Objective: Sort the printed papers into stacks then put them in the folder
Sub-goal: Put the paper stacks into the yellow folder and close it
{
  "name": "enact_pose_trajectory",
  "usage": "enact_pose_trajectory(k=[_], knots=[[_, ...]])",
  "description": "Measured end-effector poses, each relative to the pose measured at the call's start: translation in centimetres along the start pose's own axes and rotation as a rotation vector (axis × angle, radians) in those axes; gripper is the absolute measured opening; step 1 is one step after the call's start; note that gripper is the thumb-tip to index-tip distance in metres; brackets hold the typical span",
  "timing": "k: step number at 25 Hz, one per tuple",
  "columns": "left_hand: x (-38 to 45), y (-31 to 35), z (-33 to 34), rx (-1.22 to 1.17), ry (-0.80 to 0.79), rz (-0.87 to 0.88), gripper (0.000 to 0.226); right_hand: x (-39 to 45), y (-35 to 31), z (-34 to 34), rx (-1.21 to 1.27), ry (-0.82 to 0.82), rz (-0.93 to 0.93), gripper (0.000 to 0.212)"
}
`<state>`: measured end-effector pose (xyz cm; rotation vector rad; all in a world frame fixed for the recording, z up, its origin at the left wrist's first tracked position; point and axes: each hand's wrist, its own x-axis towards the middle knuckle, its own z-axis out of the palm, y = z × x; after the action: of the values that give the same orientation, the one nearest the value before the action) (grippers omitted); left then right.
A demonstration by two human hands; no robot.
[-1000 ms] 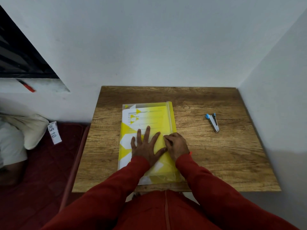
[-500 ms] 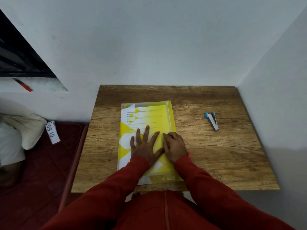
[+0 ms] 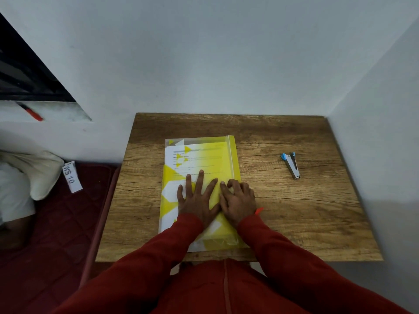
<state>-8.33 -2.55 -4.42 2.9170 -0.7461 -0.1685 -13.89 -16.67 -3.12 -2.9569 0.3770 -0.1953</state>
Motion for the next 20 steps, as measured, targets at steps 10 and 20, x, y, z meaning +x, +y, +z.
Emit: enact_pose_trajectory(k=[10, 20], knots=[[0.1, 0.1, -1.7, -0.067, -0.170, -0.012, 0.090, 1.3, 3.2, -2.5, 0.334, -0.095, 0.086, 0.059], [3.5, 1.3, -5.2, 0.058, -0.197, -0.214, 0.066, -1.5, -0.5, -2.8, 0.097, -0.141, -0.052, 0.042]])
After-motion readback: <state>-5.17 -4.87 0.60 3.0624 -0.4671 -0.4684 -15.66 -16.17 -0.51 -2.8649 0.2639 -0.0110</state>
